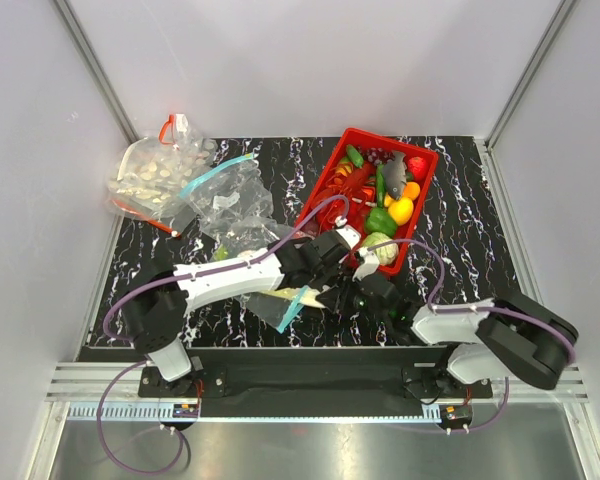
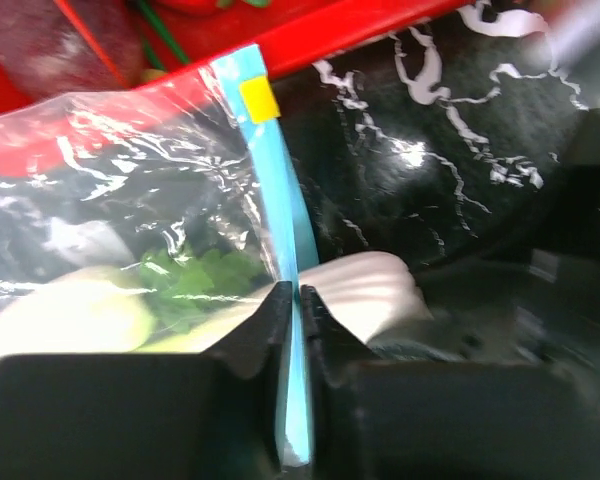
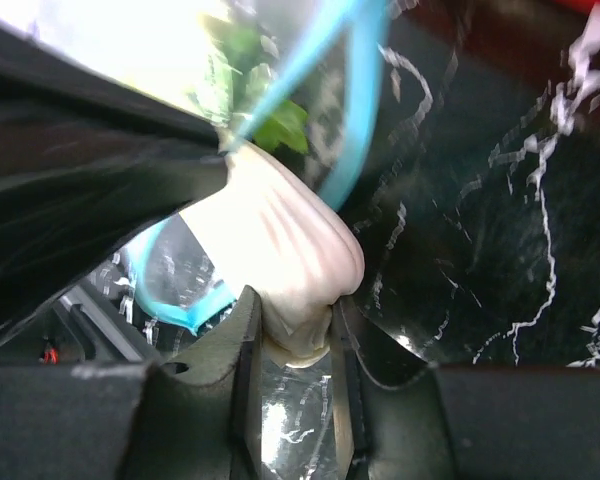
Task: Place the food in the zip-top bag and seal the zipper
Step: Adjust the fake vegetable in the zipper food storage bag.
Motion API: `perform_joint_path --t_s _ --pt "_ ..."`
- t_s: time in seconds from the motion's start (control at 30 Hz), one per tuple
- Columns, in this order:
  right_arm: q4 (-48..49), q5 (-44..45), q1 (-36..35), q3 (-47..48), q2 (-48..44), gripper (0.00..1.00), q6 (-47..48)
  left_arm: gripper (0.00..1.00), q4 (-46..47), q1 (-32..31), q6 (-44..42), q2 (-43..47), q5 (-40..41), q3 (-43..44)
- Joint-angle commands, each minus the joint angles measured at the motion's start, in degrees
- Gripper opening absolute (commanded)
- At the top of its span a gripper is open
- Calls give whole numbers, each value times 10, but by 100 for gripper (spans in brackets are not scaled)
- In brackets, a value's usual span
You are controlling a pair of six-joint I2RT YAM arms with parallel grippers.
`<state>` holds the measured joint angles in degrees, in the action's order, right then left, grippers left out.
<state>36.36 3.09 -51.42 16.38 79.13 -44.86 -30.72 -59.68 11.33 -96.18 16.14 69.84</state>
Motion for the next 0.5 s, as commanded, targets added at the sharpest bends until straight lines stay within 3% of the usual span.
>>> perform_joint_path --t_s 0.0,0.03,0.27,0.47 --pt "-13 29 -1 2 -65 5 50 5 -8 -6 -14 -2 51 31" --pt "-17 31 -1 1 -76 5 69 0 -11 -10 -17 0 52 32" --pt "-30 37 -2 -7 -138 4 119 0 -48 -34 -25 30 40 55" --pt "-26 42 -2 -8 -130 4 129 0 -60 -48 -22 57 31 65"
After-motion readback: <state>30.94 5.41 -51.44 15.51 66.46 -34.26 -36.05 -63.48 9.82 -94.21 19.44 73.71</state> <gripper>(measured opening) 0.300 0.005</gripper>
